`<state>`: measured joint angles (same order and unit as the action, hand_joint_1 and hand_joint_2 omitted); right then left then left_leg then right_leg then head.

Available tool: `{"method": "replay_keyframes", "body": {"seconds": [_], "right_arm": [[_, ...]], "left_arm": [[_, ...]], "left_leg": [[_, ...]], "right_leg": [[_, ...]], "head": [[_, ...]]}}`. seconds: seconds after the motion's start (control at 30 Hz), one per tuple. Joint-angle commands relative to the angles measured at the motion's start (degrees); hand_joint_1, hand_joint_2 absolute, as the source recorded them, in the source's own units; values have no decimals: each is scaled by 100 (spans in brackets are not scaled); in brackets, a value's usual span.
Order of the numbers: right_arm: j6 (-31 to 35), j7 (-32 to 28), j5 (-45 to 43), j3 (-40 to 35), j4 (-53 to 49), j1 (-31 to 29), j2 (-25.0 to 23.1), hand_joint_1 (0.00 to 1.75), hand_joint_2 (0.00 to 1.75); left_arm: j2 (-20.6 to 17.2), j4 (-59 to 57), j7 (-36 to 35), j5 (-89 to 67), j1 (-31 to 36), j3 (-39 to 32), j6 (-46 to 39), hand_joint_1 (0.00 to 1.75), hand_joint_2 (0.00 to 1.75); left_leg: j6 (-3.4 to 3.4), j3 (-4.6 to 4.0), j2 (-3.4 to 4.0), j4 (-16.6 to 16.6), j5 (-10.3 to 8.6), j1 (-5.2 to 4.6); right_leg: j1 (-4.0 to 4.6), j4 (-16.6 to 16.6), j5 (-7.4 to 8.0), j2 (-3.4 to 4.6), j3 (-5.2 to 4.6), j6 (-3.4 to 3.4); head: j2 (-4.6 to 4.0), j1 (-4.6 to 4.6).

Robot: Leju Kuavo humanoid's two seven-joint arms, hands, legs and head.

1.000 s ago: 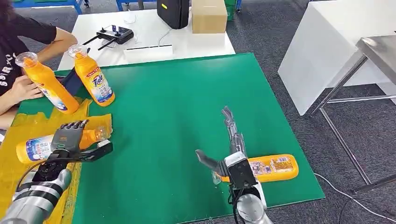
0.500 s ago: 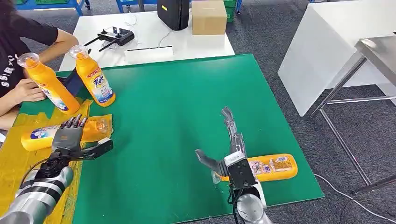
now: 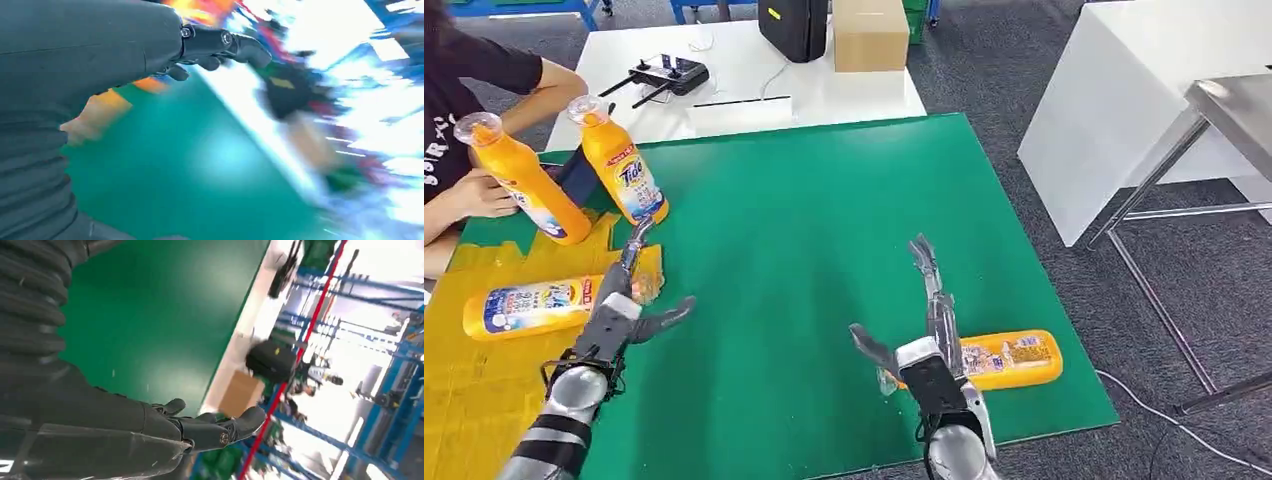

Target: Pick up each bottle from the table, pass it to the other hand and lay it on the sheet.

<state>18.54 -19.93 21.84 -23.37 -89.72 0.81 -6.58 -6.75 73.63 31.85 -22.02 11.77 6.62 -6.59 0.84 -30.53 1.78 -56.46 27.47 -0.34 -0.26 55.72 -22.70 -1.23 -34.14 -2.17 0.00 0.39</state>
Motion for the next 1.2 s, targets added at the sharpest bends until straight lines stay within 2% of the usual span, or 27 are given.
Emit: {"method": "replay_keyframes", "body": {"seconds": [0.03,0.17,0.23,0.27,0.4,0.47,0.57,0.63,0.7,0.83,0.9,0.93,0.97,1.03,1.1,1.2], "right_arm": [[106,502,1595,-263,-251,80,610,0,175],[77,514,1667,-247,-308,112,644,0,175],[-110,616,2138,-312,-448,155,881,0,175],[-434,708,2319,-407,-505,167,1147,0,175],[-467,655,2277,-320,-537,240,1249,0,175],[-742,791,2927,-400,-519,291,1681,0,175],[-746,876,3236,-150,-587,632,2233,0,175],[-634,938,3310,62,-692,810,2412,0,175],[-586,974,3287,311,-748,930,2597,0,175],[-638,998,3282,394,-804,977,2618,0,175],[-939,995,3033,425,-829,1031,2868,0,175],[-1173,985,2879,436,-778,1067,3149,0,175],[-1171,957,2810,533,-699,1108,3257,0,175],[-1182,1071,2860,736,-427,1123,3261,0,175],[-1138,1188,2998,798,-233,1077,3180,0,175],[-1051,1672,3541,815,37,898,2927,0,175]], "left_arm": [[406,2524,315,573,-1197,20,830,0,175],[417,2541,328,559,-1239,13,841,0,175],[504,2567,409,726,-1318,-52,1090,0,175],[505,2598,338,735,-1376,-40,1174,0,175],[510,2591,339,736,-1411,-35,1183,0,175],[461,2499,13,681,-1430,-27,1259,0,175],[432,2349,-350,692,-1575,-126,1288,0,175],[392,2297,-524,654,-1661,-174,1288,0,175],[379,2224,-621,630,-1733,-210,1283,0,175],[400,2227,-655,587,-1735,-196,1248,0,175],[459,2174,-689,527,-1671,-171,1168,0,175],[467,2083,-688,514,-1576,-129,1144,0,175],[480,2018,-688,507,-1503,-102,1133,0,175],[495,1944,-688,499,-1426,-34,1116,0,175],[514,1943,-709,476,-1431,3,1073,0,175],[555,1998,-765,488,-1521,-10,1028,0,175]], "left_leg": [[-8,31,-15,-9,24,15],[-7,22,-17,-3,14,11],[-6,17,-23,-3,10,10],[-8,18,-26,-4,12,13],[-1,10,-16,3,3,4],[-1,13,-19,2,4,6],[-2,29,-29,6,10,8],[-4,40,-40,7,15,10],[2,12,-24,7,3,-7],[4,21,-23,4,15,-4],[9,11,-22,4,11,-8],[6,17,-27,2,15,-3],[9,13,-27,3,12,-8],[10,15,-45,2,9,-7],[12,12,-30,5,7,-10],[6,32,-23,10,15,0]], "right_leg": [[11,0,-18,21,33,3],[8,-4,-10,14,24,3],[7,-5,-9,4,21,3],[9,-5,-10,5,25,4],[2,-9,-2,0,14,0],[3,-9,-4,-2,19,-1],[4,-15,-9,-2,39,-2],[5,-17,-15,-4,52,-1],[-10,-9,-7,-10,19,-3],[-11,-8,-9,2,26,0],[-13,-8,-6,-4,16,0],[-9,-9,-8,-2,25,1],[-13,-8,-7,-6,19,0],[-12,-11,-8,-22,25,-1],[-13,-14,-2,-14,18,-3],[-5,-23,-3,7,40,1]], "head": [[0,0],[0,-2],[0,2],[0,0],[0,-2],[0,-2],[0,-2],[0,0],[0,-2],[2,-4],[2,-2],[0,-2],[0,-2],[0,-7],[0,-2],[0,-2]]}}
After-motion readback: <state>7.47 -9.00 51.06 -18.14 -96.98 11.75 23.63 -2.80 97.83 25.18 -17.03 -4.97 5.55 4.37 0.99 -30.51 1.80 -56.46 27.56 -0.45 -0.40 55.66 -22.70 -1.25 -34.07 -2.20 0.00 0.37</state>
